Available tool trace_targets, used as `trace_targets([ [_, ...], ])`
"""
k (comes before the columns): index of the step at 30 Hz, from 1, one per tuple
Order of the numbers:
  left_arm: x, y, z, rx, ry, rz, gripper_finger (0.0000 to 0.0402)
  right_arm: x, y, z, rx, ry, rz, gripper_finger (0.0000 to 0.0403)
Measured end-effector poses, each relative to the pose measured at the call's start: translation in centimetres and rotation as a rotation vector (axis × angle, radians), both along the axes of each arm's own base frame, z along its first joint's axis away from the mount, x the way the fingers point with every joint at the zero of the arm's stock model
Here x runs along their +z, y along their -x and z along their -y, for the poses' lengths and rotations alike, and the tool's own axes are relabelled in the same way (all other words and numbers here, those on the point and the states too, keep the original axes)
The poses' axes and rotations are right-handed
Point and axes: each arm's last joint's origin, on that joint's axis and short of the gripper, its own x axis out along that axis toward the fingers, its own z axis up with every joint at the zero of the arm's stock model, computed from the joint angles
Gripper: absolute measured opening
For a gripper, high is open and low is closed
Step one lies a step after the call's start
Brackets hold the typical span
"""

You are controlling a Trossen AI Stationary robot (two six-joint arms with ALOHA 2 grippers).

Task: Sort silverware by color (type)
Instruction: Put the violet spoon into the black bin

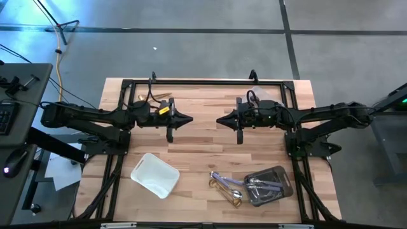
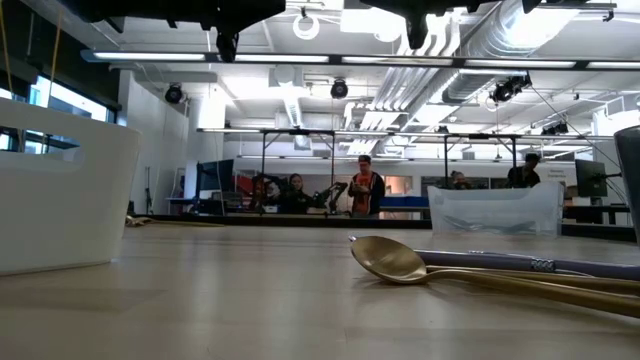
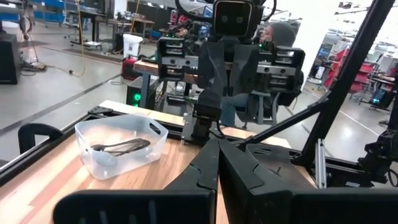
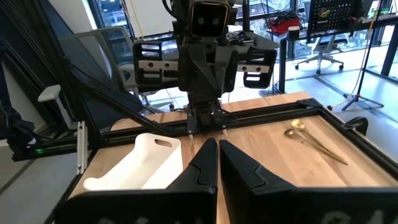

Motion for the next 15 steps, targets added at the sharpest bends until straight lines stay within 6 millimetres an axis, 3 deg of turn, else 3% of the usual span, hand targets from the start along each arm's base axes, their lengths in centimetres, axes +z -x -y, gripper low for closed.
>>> trace_targets([
  [11,0.00,0.00,0.10,-0.031,-0.033,-0.002,0.0000,0.00,0.00,0.08,-0.036,-0.062,0.002,0.0000],
  [15,0.00,0.00,0.10,-0.031,-0.048,-0.002,0.0000,-0.05,0.02,0.30,-0.121,-0.133,0.004,0.0001],
])
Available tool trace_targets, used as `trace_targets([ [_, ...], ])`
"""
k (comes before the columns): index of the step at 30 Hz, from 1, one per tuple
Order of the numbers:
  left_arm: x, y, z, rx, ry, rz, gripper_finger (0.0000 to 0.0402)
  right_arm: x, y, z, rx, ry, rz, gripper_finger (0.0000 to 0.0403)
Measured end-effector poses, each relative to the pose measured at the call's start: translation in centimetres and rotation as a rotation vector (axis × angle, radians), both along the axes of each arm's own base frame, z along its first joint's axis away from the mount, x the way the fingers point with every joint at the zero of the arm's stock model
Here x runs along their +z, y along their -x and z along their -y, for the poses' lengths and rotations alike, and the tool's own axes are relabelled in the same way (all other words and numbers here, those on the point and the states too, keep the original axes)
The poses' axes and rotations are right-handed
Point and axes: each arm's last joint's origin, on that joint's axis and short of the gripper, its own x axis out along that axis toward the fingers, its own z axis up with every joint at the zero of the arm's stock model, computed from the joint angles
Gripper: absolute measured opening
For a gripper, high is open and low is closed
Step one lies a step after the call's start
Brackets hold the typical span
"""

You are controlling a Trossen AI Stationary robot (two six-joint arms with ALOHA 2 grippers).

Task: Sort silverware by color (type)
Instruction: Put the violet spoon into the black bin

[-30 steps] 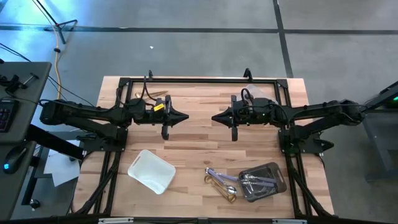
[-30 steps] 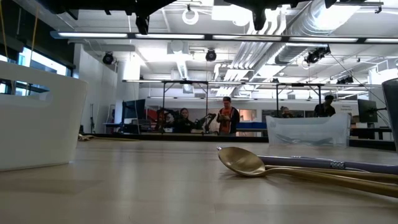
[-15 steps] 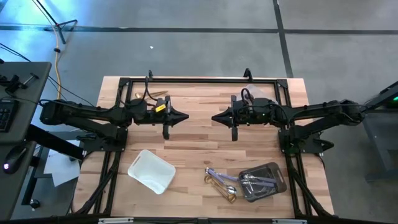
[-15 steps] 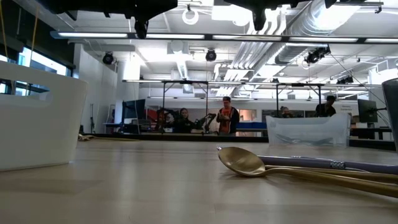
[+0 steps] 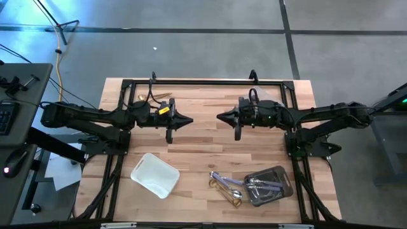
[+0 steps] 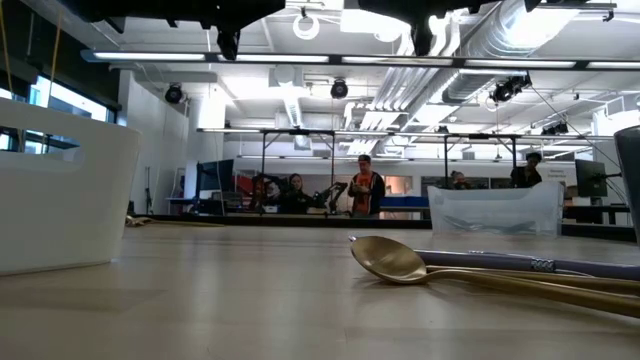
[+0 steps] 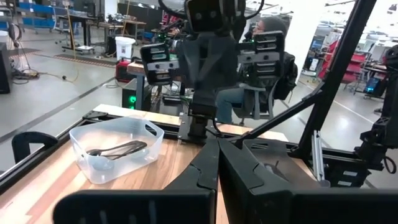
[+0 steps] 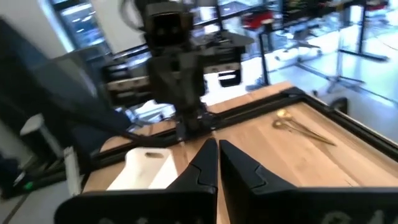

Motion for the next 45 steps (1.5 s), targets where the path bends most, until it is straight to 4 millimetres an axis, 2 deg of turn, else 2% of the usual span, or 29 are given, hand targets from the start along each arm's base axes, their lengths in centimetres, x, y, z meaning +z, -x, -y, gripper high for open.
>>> trace_targets([
  [4,0.0,0.0,0.0,-0.001,0.000,0.000,0.0000,-0.4,0.1,0.1,-0.050,-0.068,-0.033,0.0024],
  [8,0.0,0.0,0.0,0.000,0.000,0.000,0.0000,-0.9,0.2,0.1,-0.070,-0.125,-0.075,0.0090],
  [12,0.0,0.0,0.0,-0.001,-0.001,0.000,0.0000,-1.1,0.2,0.1,-0.069,-0.106,-0.103,0.0156],
  [16,0.0,0.0,0.0,-0.001,-0.001,0.000,0.0000,-1.2,0.2,0.1,-0.064,-0.080,-0.110,0.0191],
  [23,0.0,0.0,0.0,-0.001,0.000,0.000,0.0000,-1.0,0.2,0.1,-0.037,-0.059,-0.119,0.0200],
  [29,0.0,0.0,0.0,-0.001,0.001,0.000,0.0000,2.6,0.0,-1.1,0.050,0.020,-0.140,0.0200],
  [33,0.0,0.0,0.0,0.000,0.007,0.000,0.0000,5.3,0.7,-2.8,0.124,0.055,-0.233,0.0200],
  [37,0.0,0.0,0.0,0.000,0.027,0.000,0.0000,7.1,1.7,-5.0,0.190,-0.027,-0.281,0.0200],
  [41,0.0,0.0,0.0,0.001,0.027,0.000,0.0000,7.6,2.1,-7.5,0.246,-0.154,-0.293,0.0199],
  [45,0.0,0.0,0.0,0.001,0.027,0.000,0.0000,6.9,1.1,-10.4,0.288,-0.154,-0.365,0.0199],
])
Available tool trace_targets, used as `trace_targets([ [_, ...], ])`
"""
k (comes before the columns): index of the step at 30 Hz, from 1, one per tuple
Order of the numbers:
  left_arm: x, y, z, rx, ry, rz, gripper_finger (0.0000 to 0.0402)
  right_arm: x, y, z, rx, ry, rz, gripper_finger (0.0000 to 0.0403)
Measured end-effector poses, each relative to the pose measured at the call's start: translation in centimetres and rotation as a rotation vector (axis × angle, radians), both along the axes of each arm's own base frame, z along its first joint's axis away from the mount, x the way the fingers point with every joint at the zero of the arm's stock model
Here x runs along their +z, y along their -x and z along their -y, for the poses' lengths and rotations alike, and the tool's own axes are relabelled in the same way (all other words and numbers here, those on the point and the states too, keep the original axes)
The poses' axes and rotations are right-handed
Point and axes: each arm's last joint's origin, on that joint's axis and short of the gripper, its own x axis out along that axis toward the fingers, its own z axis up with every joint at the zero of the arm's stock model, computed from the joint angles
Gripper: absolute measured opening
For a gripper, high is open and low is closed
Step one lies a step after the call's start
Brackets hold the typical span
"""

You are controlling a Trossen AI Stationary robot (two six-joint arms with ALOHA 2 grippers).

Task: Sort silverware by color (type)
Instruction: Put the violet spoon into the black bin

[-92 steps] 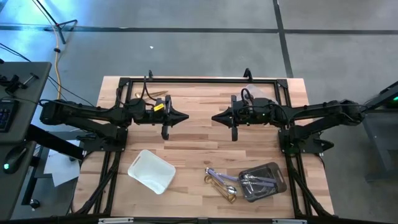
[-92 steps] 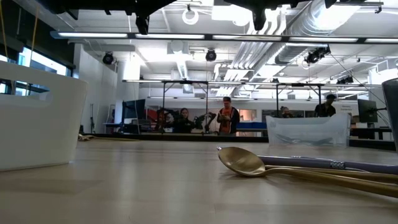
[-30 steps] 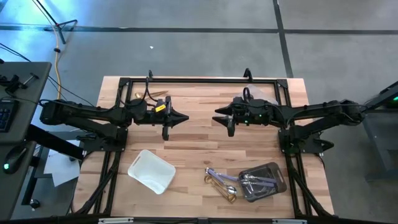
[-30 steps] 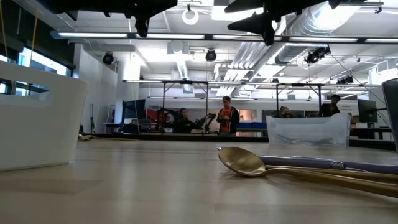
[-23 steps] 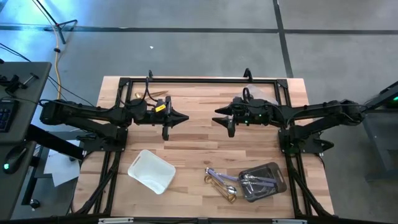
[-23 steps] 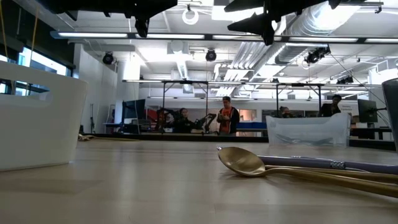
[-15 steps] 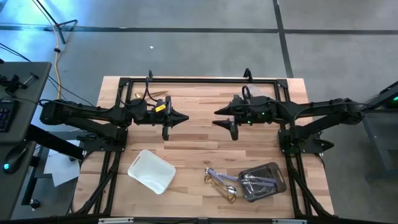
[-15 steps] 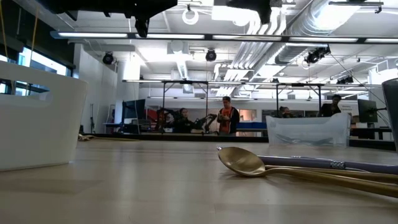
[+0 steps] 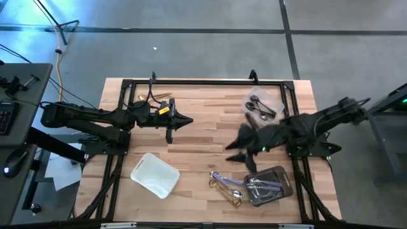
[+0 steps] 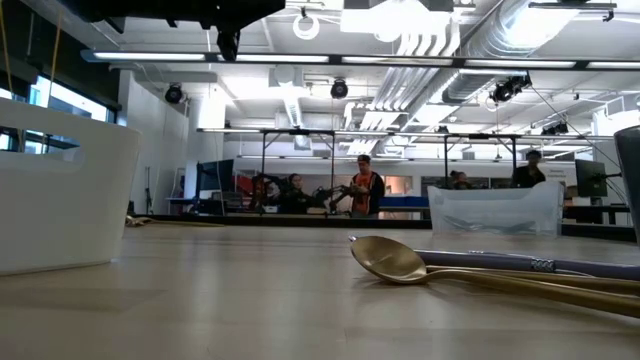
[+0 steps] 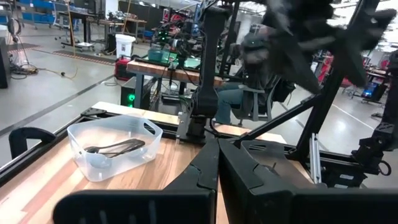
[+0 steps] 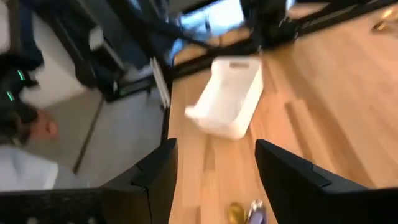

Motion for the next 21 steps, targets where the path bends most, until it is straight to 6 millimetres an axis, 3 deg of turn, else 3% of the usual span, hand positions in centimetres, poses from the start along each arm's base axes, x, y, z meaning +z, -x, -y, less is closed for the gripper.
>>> trace_targets([
  [8,0.0,0.0,0.0,0.001,0.000,0.000,0.0000,-2.1,-3.5,-4.2,0.107,0.164,-0.413,0.0199],
  [14,0.0,0.0,0.0,0.002,0.000,0.001,0.0000,-7.0,-5.7,-6.5,0.080,0.236,-0.699,0.0199],
  [21,0.0,0.0,0.0,0.003,-0.001,0.000,0.0000,-13.2,-8.3,-8.0,0.050,0.292,-0.853,0.0199],
])
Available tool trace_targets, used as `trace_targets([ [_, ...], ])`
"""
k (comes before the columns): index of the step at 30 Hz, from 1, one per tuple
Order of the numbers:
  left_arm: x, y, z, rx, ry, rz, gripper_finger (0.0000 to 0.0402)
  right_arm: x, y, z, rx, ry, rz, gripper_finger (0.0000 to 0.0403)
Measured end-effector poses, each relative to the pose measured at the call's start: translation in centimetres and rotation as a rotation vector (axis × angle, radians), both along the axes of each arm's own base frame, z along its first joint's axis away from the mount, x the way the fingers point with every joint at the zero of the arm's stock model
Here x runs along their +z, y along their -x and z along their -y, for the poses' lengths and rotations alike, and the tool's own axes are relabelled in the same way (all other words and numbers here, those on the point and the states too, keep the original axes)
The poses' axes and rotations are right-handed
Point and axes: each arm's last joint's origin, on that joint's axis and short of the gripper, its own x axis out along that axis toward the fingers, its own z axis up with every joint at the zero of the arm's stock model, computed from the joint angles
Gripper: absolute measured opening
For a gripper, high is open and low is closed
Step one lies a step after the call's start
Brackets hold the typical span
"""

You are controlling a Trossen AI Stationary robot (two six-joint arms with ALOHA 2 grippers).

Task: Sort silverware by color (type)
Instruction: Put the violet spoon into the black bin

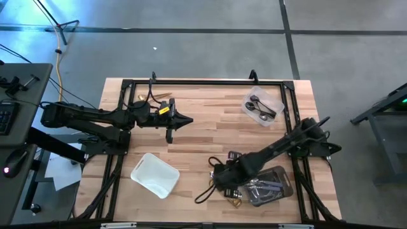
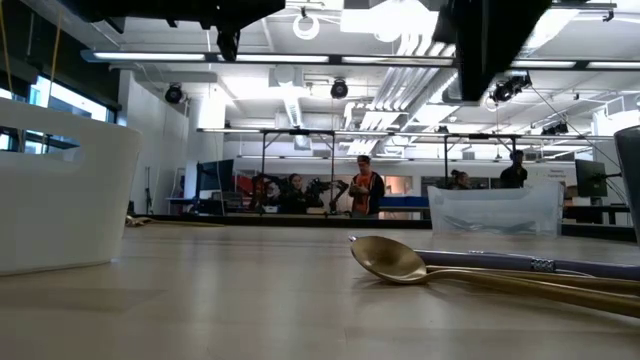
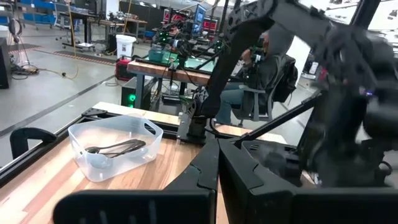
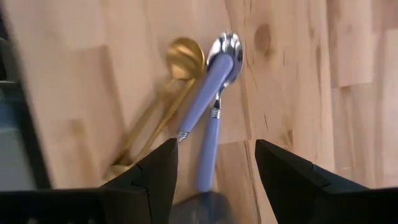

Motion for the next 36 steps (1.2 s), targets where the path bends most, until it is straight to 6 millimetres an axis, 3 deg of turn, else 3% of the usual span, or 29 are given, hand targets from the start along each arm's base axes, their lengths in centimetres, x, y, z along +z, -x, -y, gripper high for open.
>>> trace_targets([
  [5,0.0,0.0,0.0,0.000,0.000,0.000,0.0000,-3.3,-1.0,-0.6,0.056,0.033,-0.078,0.0199],
  [11,0.0,0.0,0.0,0.000,-0.002,0.000,0.0000,-5.7,-1.7,-0.7,0.076,0.060,-0.131,0.0199],
  [20,0.0,0.0,0.0,0.000,-0.002,-0.001,0.0000,-6.8,-2.2,-0.3,0.067,0.140,-0.122,0.0199],
  [30,0.0,0.0,0.0,-0.001,-0.002,-0.001,0.0000,-8.7,-1.9,-0.1,0.016,0.098,-0.123,0.0199],
  [36,0.0,0.0,0.0,0.000,-0.013,-0.002,0.0000,-8.8,-1.9,-0.1,-0.004,0.091,-0.122,0.0199],
])
